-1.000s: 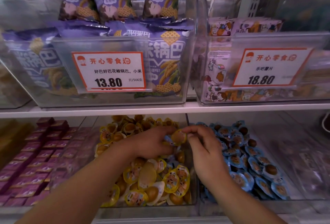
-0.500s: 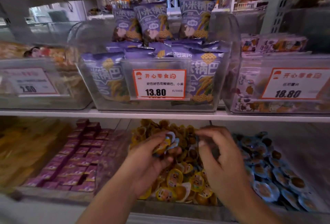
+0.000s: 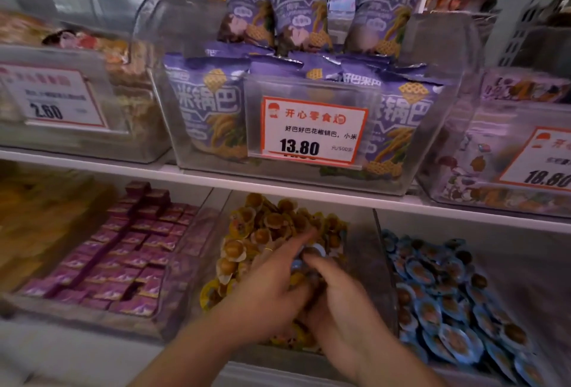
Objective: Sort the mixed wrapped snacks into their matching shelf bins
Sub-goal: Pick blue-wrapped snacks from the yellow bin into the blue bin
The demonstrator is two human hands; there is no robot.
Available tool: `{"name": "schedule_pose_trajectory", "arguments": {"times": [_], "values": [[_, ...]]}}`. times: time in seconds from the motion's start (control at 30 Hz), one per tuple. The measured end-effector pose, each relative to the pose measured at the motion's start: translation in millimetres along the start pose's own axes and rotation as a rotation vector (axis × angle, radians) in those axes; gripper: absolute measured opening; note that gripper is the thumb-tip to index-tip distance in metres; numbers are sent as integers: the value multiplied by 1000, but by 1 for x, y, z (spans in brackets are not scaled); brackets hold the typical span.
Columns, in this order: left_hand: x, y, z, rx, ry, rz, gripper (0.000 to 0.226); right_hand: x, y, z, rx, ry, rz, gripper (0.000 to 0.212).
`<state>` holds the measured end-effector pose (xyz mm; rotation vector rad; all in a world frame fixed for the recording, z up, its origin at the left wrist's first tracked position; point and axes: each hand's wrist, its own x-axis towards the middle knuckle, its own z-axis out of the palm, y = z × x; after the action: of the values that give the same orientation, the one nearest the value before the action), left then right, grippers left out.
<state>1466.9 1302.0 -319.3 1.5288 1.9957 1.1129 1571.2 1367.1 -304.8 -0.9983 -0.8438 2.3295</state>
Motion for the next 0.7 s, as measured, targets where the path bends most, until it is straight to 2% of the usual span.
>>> {"name": "schedule_pose_trajectory", "arguments": {"times": [0.1,0.2,0.3,0.43,0.57,0.7], "values": [[2,0,-3,-60,-62,3,80,6,0,1,-62,41,-123,19],[7,-3,-9,-192,-48,12,71,8,1,-2,-213,24,-287,19],[9,-9,-13,-220,-22,54,64,7,-3,-6,-392,55,-500,21],[4,-19,-16,-13,36,105,68,2,-18,-14,-447,106,-699,14],[6,-22,-16,340,129,166,49,-14,-46,-34,-606,30,-860,12],[11,-9,-8,349,171,196,38,-24,-73,-69,-799,130,-959,9]]}}
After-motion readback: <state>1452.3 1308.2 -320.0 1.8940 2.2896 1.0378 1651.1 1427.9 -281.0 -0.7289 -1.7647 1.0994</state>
